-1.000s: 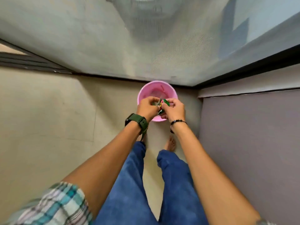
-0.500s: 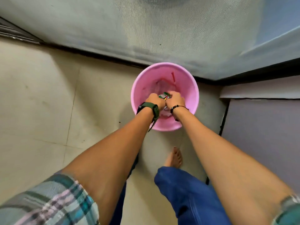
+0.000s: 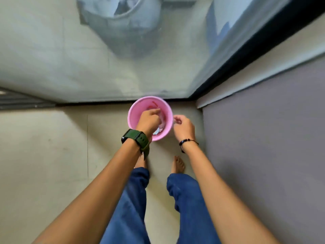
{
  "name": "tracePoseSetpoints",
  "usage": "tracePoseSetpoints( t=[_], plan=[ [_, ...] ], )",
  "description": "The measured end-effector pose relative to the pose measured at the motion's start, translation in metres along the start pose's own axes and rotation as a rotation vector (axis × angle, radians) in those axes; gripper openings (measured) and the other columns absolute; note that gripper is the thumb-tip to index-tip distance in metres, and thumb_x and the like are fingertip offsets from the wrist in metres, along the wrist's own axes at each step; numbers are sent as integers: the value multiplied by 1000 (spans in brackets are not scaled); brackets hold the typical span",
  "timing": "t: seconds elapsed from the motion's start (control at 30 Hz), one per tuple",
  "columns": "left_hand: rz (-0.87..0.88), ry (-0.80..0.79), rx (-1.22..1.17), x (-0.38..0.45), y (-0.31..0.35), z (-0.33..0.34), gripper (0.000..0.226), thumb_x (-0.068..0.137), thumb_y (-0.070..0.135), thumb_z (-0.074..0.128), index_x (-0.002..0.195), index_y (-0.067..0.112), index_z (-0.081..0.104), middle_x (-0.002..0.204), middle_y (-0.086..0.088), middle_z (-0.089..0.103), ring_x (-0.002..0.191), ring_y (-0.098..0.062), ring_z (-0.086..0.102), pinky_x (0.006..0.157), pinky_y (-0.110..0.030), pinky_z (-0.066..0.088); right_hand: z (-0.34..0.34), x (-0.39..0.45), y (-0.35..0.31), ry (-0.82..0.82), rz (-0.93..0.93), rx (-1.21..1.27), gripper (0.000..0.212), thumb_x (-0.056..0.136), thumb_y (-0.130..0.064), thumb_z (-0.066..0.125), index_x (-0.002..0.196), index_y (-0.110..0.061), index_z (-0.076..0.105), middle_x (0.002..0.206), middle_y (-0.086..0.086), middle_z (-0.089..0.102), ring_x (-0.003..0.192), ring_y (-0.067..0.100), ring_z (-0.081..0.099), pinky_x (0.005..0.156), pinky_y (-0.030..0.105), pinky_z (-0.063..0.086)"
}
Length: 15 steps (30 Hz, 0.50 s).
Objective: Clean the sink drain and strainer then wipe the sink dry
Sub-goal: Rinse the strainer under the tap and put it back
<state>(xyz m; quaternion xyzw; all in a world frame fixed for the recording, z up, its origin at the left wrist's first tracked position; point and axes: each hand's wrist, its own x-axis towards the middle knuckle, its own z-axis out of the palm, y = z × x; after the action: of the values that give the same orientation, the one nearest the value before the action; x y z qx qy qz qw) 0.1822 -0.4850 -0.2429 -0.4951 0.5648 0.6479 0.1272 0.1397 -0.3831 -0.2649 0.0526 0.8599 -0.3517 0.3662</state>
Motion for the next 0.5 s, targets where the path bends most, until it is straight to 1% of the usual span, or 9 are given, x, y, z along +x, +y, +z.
tracePoseSetpoints(
  t=[0.03, 0.07, 0.1, 0.13, 0.17, 0.23, 0.33, 0.4, 0.5],
  plan=[
    [42, -23, 2, -24, 21, 7, 55, 79, -18, 37, 125, 5, 53, 108, -6, 63, 76, -14, 55, 63, -20, 47, -21, -21, -14, 46, -11, 61, 38, 83, 5, 44, 116, -5, 61, 120, 14, 64, 114, 26, 57, 97, 25, 41],
    [89, -57, 20, -54, 46, 18, 53, 79, -18, 38, 126, 3, 52, 115, -11, 62, 87, -18, 59, 73, -22, 48, -49, -46, -27, 105, -26, 127, 38, 83, 5, 43, 116, -5, 61, 119, 13, 64, 114, 24, 57, 94, 17, 40],
    [138, -98, 43, -84, 70, 30, 52, 80, -17, 38, 128, 1, 50, 125, -15, 58, 104, -22, 58, 85, -25, 46, -77, -70, -39, 168, -47, 181, 39, 83, 6, 42, 115, -5, 62, 118, 13, 65, 113, 22, 58, 87, 9, 36],
    [191, -143, 59, -110, 92, 41, 51, 81, -16, 39, 128, 0, 49, 131, -15, 54, 117, -24, 52, 92, -26, 41, -104, -93, -50, 234, -82, 224, 40, 83, 6, 41, 115, -4, 62, 117, 12, 66, 111, 20, 59, 81, 5, 34],
    [245, -185, 66, -135, 113, 53, 50, 82, -15, 40, 128, 0, 49, 132, -15, 53, 123, -24, 49, 93, -25, 39, -131, -115, -62, 292, -123, 251, 40, 83, 7, 41, 115, -5, 62, 116, 12, 66, 110, 20, 59, 79, 4, 33],
    [352, -283, 75, -182, 148, 71, 47, 82, -14, 41, 125, 1, 52, 125, -14, 57, 115, -20, 52, 85, -20, 41, -179, -157, -80, 387, -192, 275, 42, 84, 7, 41, 118, -6, 60, 119, 10, 65, 112, 18, 58, 81, 4, 33],
    [546, -517, 105, -253, 185, 90, 37, 81, -14, 43, 105, 7, 62, 96, -4, 65, 89, -12, 58, 72, -11, 46, -248, -227, -92, 538, -311, 311, 42, 84, 8, 43, 120, -7, 59, 122, 8, 63, 114, 16, 57, 92, 12, 38],
    [647, -663, 108, -288, 201, 98, 34, 78, -8, 49, 93, 17, 66, 89, 2, 67, 88, -10, 61, 76, -13, 48, -282, -267, -88, 637, -374, 363, 43, 83, 10, 44, 120, -6, 59, 120, 7, 64, 111, 13, 58, 96, 16, 42],
    [725, -807, 154, -330, 216, 131, 31, 71, 4, 52, 85, 25, 69, 92, 3, 70, 98, -15, 64, 85, -22, 48, -325, -317, -63, 804, -385, 488, 41, 85, 11, 43, 118, -7, 59, 109, -2, 63, 101, 1, 57, 89, 5, 41]
  ],
)
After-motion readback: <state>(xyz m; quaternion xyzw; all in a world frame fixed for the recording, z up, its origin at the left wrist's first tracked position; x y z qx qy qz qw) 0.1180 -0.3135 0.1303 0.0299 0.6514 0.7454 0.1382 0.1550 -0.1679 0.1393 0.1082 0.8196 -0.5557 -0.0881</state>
